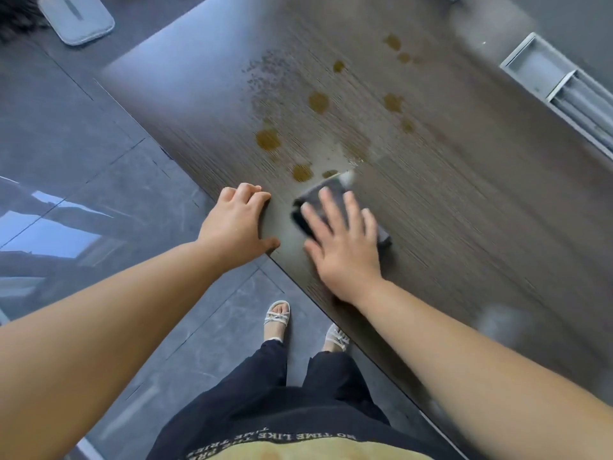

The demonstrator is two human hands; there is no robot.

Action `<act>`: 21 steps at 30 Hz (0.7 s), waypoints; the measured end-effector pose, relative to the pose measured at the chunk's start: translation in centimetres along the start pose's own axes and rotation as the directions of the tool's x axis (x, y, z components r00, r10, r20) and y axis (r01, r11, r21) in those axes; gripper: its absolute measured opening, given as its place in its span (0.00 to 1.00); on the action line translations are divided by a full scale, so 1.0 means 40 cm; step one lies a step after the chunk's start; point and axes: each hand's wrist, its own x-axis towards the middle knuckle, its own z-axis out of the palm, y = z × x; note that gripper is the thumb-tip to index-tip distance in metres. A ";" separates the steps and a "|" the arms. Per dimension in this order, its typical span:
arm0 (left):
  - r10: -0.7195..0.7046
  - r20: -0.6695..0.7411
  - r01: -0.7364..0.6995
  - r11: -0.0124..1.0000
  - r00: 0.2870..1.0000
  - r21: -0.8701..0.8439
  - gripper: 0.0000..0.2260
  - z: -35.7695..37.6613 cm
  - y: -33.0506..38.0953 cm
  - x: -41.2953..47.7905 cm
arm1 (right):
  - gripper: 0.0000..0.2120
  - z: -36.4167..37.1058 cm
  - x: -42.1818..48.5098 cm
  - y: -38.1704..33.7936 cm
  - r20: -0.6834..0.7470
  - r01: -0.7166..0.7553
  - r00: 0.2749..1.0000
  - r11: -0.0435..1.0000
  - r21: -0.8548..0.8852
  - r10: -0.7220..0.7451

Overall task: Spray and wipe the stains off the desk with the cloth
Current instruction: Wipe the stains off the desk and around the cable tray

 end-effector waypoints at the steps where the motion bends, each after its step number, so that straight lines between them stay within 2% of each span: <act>1: 0.012 0.003 -0.012 1.000 1.000 0.008 0.36 -0.001 -0.002 -0.001 | 0.24 -0.001 -0.019 0.010 0.048 0.181 0.982 0.983 0.009 -0.181; 2: 0.022 0.004 -0.022 1.000 1.000 0.015 0.36 -0.002 -0.006 -0.001 | 0.23 -0.008 -0.018 0.037 0.095 0.314 0.944 0.949 0.031 -0.316; 3: 0.029 0.004 -0.029 0.999 1.000 0.018 0.36 -0.003 -0.008 0.000 | 0.22 -0.014 -0.002 0.075 0.104 0.382 0.918 0.924 0.031 -0.383; 4: 0.035 0.006 -0.035 0.999 0.999 0.017 0.35 -0.004 -0.011 0.001 | 0.22 -0.013 0.020 0.110 0.081 0.376 0.924 0.927 0.002 -0.375; 5: 0.039 0.008 -0.040 0.999 0.999 0.016 0.35 -0.004 -0.010 0.001 | 0.22 -0.014 0.046 0.138 0.050 0.297 0.954 0.954 -0.031 -0.296; 7: 0.044 0.007 -0.044 0.999 0.999 0.022 0.35 -0.003 -0.011 0.002 | 0.24 -0.017 0.093 0.153 0.048 -0.045 0.998 0.999 -0.027 0.046; 8: 0.045 0.007 -0.045 0.999 0.999 0.029 0.35 -0.004 -0.012 0.003 | 0.24 -0.010 0.103 0.127 0.030 -0.221 0.975 0.975 -0.010 0.221; 9: 0.045 0.010 -0.045 0.998 0.999 0.032 0.35 -0.004 -0.011 0.005 | 0.25 -0.004 0.098 0.086 0.004 -0.329 0.944 0.944 -0.022 0.329; 10: 0.042 0.013 -0.043 0.998 0.999 0.035 0.35 -0.005 -0.010 0.006 | 0.25 0.000 0.081 0.040 -0.019 -0.348 0.937 0.937 -0.017 0.348; 11: 0.041 0.017 -0.042 0.998 0.999 0.040 0.35 -0.007 -0.010 0.006 | 0.24 0.002 0.054 0.000 -0.030 -0.279 0.960 0.960 0.002 0.279; 13: 0.050 0.021 -0.052 0.997 0.999 0.064 0.36 -0.009 -0.007 0.008 | 0.23 0.003 -0.015 -0.023 0.004 0.048 0.999 0.999 0.004 -0.048; 15: 0.054 0.027 -0.056 0.995 0.998 0.082 0.35 -0.009 -0.005 0.011 | 0.22 -0.015 -0.039 0.037 0.089 0.373 0.923 0.927 0.033 -0.374; 16: 0.046 0.029 -0.049 0.995 0.998 0.082 0.35 -0.010 -0.007 0.011 | 0.21 -0.018 -0.026 0.080 0.101 0.446 0.889 0.895 0.025 -0.446; 17: 0.041 0.034 -0.043 0.996 0.999 0.080 0.35 -0.010 -0.006 0.013 | 0.21 -0.021 -0.008 0.122 0.086 0.439 0.896 0.898 -0.015 -0.437; 18: 0.035 0.040 -0.038 0.996 0.999 0.079 0.35 -0.011 -0.004 0.016 | 0.22 -0.023 0.015 0.152 0.058 0.343 0.938 0.938 -0.050 -0.340; 19: 0.031 0.046 -0.035 0.996 0.998 0.078 0.35 -0.010 -0.003 0.014 | 0.22 -0.026 0.035 0.162 0.042 0.155 0.987 0.986 -0.063 -0.153; 20: 0.029 0.048 -0.033 0.996 0.998 0.079 0.35 -0.011 -0.002 0.014 | 0.23 -0.025 0.055 0.150 0.024 -0.083 0.996 0.996 -0.041 0.084; 21: 0.029 0.049 -0.033 0.996 0.998 0.082 0.34 -0.011 -0.002 0.015 | 0.23 -0.017 0.066 0.116 0.009 -0.295 0.955 0.955 -0.014 0.296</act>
